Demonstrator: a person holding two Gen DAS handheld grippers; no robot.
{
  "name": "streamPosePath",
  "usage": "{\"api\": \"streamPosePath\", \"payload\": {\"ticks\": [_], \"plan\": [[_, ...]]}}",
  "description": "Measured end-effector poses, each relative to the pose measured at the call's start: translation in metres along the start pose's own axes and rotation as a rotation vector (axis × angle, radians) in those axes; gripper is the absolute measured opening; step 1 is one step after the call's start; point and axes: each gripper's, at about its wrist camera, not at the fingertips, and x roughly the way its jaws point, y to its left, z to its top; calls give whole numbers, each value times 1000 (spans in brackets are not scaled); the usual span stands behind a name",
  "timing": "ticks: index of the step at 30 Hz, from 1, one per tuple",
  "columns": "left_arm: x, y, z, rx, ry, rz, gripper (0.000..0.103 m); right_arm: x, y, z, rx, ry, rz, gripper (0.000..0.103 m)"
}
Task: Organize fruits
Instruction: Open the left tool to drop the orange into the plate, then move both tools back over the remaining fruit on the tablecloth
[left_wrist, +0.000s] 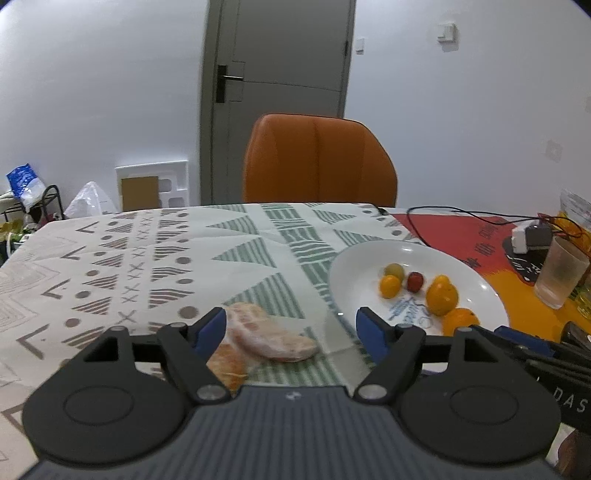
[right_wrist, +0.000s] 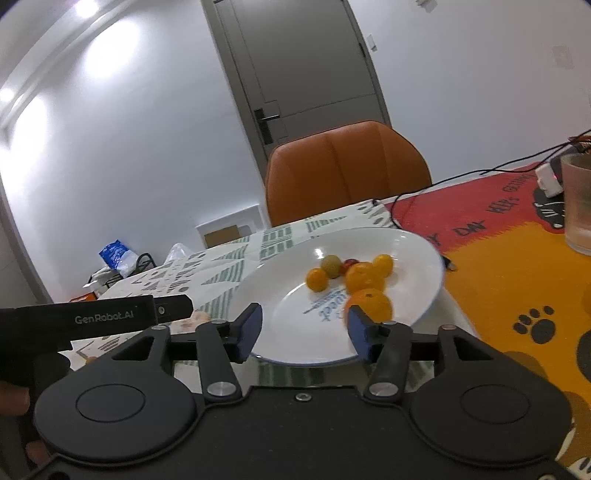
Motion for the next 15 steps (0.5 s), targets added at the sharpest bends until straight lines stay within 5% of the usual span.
{"api": "streamPosePath", "payload": {"ticks": [10, 15], "plan": [[-14, 33, 0, -60, -15, 51, 82, 4, 23, -1, -32, 15, 32, 60], [-20, 50, -1, -72, -18, 83, 84, 8, 35, -2, -40, 15, 58, 77]]}}
